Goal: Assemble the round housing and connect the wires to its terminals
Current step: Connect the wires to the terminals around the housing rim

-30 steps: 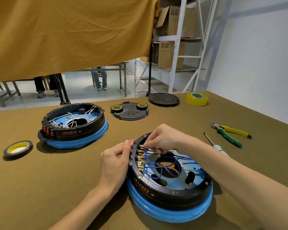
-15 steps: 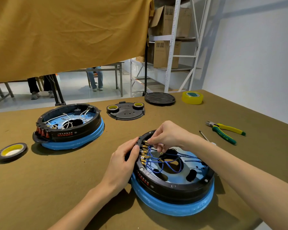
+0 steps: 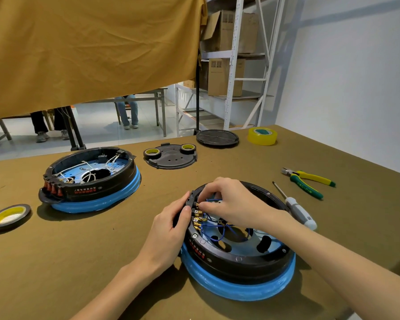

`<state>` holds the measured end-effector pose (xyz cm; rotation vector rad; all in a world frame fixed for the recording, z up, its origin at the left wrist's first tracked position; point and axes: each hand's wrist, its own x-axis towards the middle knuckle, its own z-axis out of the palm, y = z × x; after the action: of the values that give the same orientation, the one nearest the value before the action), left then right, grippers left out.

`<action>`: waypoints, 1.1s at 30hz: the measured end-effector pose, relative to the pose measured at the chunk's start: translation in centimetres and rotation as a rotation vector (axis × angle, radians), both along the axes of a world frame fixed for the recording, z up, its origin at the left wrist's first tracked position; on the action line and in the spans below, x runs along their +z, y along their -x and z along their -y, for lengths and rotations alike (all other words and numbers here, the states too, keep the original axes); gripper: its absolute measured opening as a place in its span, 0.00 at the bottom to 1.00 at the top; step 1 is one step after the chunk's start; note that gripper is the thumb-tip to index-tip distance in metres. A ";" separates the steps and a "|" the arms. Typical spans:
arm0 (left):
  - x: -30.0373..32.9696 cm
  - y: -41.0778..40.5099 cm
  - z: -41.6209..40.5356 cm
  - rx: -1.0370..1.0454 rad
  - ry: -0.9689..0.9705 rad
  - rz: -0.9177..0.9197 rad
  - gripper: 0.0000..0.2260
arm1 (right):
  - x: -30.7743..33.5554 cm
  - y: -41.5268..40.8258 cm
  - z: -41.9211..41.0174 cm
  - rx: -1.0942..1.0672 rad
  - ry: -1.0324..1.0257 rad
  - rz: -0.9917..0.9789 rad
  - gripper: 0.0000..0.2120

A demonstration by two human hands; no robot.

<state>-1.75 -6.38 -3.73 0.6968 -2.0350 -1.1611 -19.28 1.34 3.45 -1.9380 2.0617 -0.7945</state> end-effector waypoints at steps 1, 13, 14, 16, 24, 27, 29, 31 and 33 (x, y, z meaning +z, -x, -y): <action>0.0 0.0 0.0 0.000 -0.001 0.001 0.27 | -0.1 0.1 0.0 -0.006 0.011 -0.003 0.07; 0.3 0.0 -0.1 0.002 -0.019 0.018 0.29 | 1.6 0.9 0.3 0.110 -0.109 -0.189 0.07; 0.3 0.0 0.0 -0.002 -0.024 0.017 0.28 | 1.5 1.0 0.3 0.114 -0.118 -0.191 0.07; 0.2 -0.1 0.0 -0.009 -0.028 0.017 0.27 | 1.6 1.0 0.2 0.112 -0.124 -0.192 0.07; 0.2 0.1 0.0 0.009 -0.004 0.019 0.30 | 1.8 0.8 0.0 0.093 -0.105 -0.203 0.08; 0.2 0.0 0.0 0.010 -0.005 0.015 0.30 | 1.7 0.7 0.1 0.074 -0.093 -0.244 0.08; 0.2 0.0 0.0 0.010 -0.004 0.015 0.30 | 1.7 0.6 0.2 0.058 -0.091 -0.258 0.08; 0.2 0.0 0.0 0.008 -0.004 0.016 0.30 | 1.6 0.5 0.3 0.043 -0.087 -0.268 0.08; 0.2 0.0 0.0 0.007 -0.003 0.016 0.31 | 1.5 0.3 0.5 0.028 -0.079 -0.283 0.08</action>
<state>-1.78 -6.39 -3.53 0.7167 -2.0433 -1.1583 -19.54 0.84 4.95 -2.1331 2.1748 -0.4459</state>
